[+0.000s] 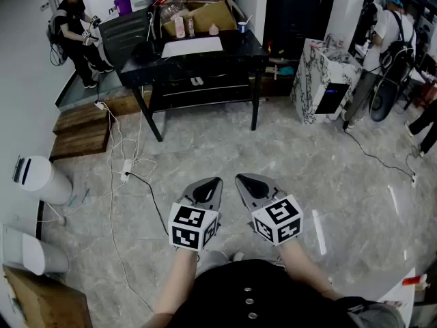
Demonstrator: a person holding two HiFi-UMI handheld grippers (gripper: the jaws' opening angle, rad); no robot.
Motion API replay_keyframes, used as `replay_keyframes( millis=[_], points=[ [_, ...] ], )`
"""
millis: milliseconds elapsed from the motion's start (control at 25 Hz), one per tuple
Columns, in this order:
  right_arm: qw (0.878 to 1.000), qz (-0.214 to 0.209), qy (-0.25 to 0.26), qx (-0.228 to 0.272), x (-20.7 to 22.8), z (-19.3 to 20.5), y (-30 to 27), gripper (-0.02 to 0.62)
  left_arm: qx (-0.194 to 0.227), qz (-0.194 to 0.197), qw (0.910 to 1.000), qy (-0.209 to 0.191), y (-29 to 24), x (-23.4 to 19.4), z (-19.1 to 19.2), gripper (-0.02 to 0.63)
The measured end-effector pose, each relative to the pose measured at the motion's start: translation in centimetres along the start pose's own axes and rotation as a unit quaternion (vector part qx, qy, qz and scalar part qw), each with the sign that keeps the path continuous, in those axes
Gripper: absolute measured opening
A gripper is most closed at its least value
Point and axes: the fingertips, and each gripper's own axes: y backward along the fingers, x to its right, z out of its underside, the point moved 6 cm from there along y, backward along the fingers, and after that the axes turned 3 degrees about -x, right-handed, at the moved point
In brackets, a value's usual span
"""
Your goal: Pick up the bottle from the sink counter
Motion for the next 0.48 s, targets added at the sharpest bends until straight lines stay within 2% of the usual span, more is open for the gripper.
replay_keyframes(
  millis=[480],
  points=[
    [1.0, -0.012, 0.002, -0.01, 0.54, 1.04, -0.76, 0.0, 0.008, 0.006, 0.9999, -0.003, -1.19, 0.24, -0.51, 0.017]
  ],
)
